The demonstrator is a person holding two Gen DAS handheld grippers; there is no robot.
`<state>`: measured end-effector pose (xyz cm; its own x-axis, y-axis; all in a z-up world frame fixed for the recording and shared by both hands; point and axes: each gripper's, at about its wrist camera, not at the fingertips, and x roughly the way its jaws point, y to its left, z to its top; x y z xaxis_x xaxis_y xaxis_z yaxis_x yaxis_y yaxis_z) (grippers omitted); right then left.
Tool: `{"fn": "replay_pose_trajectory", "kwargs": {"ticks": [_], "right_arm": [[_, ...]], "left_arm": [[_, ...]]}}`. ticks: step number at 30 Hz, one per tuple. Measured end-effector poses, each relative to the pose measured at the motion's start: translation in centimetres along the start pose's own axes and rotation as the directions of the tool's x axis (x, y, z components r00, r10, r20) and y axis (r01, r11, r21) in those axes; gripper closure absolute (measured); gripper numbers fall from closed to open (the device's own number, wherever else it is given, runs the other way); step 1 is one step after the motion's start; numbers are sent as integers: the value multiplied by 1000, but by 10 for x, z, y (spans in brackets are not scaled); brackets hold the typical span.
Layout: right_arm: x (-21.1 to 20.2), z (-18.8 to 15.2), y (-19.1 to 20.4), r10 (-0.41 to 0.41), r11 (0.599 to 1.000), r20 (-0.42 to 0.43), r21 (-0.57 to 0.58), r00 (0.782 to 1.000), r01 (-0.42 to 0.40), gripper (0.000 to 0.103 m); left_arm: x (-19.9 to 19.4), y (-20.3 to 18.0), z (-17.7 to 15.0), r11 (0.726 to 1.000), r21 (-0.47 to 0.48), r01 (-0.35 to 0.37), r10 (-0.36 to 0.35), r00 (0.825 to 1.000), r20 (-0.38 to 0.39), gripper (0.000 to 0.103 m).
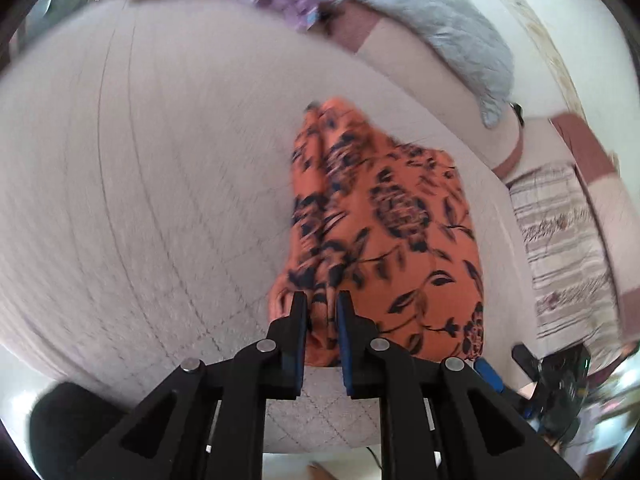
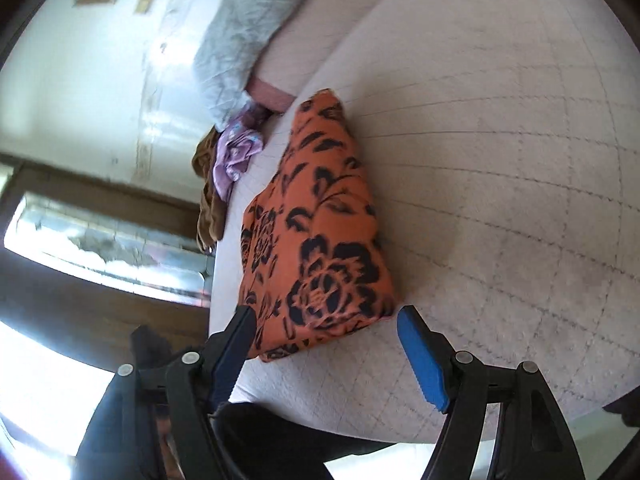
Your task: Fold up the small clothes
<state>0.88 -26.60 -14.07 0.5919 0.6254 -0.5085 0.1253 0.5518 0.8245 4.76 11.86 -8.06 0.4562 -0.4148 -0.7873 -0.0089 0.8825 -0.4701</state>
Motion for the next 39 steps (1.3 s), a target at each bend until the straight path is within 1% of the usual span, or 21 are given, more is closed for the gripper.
{"fn": "replay_pose_trajectory", "kwargs": {"ticks": [4,8,11,12,13,14,17,20,22,23,24,25,26,27,28,29,32,35,37,38,39], "right_arm": [[15,20,-7,-6,1000,-18,26,1000,7,25],[40,55,-7,-8,999,-31,49,999,9,25],[72,68,-5,3,999,-116,44,993,2,27],[82,68,-1,2,1000,-154,11,988,0,46],[90,66,5,-34,998,-184,-56,982,24,56],[92,62,10,-109,988,-169,-126,980,88,60],[85,52,15,-170,970,-122,-193,978,145,61],[82,61,16,-118,985,-141,-140,983,98,53],[71,78,13,-62,996,-64,-63,996,58,37],[67,89,10,-36,999,-17,-22,999,35,22],[70,102,5,-17,1000,2,22,1000,17,19],[78,110,1,-8,999,-20,50,1000,9,19],[100,121,-5,19,996,-98,93,995,-9,19],[115,126,-10,27,993,-147,113,989,-10,26],[125,128,-11,9,994,-171,106,985,9,40],[129,131,0,-14,1000,-175,24,984,19,66],[115,122,45,-115,975,-95,-200,989,94,68],[131,113,39,-263,934,-95,-274,960,229,64],[127,119,22,-213,969,-102,-147,972,197,36],[122,121,21,-199,975,-85,-116,976,189,28],[116,122,23,-179,979,-57,-115,982,171,28]], "left_arm": [[-21,-35,11,990,140,-10,-3,996,94,64],[-7,-55,19,977,213,-28,1,992,125,60],[45,-41,17,968,205,-146,144,989,23,61],[56,-30,13,968,182,-173,177,984,-7,68],[54,-23,9,974,167,-155,151,988,33,67],[50,-22,7,974,170,-148,142,989,45,69],[48,-21,6,969,191,-157,150,987,48,70],[47,-19,8,974,180,-140,135,990,44,70],[46,-19,8,976,176,-129,123,991,46,70],[47,-20,8,976,177,-129,122,991,47,70],[48,-21,8,975,181,-128,121,991,50,70],[47,-19,6,975,183,-125,118,992,51,70],[46,-18,5,976,181,-122,114,992,53,70],[45,-17,5,977,178,-117,109,993,54,70],[45,-15,5,979,173,-109,100,993,55,70],[44,-14,5,981,169,-100,92,994,56,70],[40,-6,4,986,150,-67,60,997,52,70],[28,-5,8,994,104,-36,32,999,40,70],[12,-5,10,997,82,-5,0,998,67,67],[5,-4,9,997,75,12,-18,996,90,59],[2,-3,9,997,73,13,-21,994,106,56]]}}
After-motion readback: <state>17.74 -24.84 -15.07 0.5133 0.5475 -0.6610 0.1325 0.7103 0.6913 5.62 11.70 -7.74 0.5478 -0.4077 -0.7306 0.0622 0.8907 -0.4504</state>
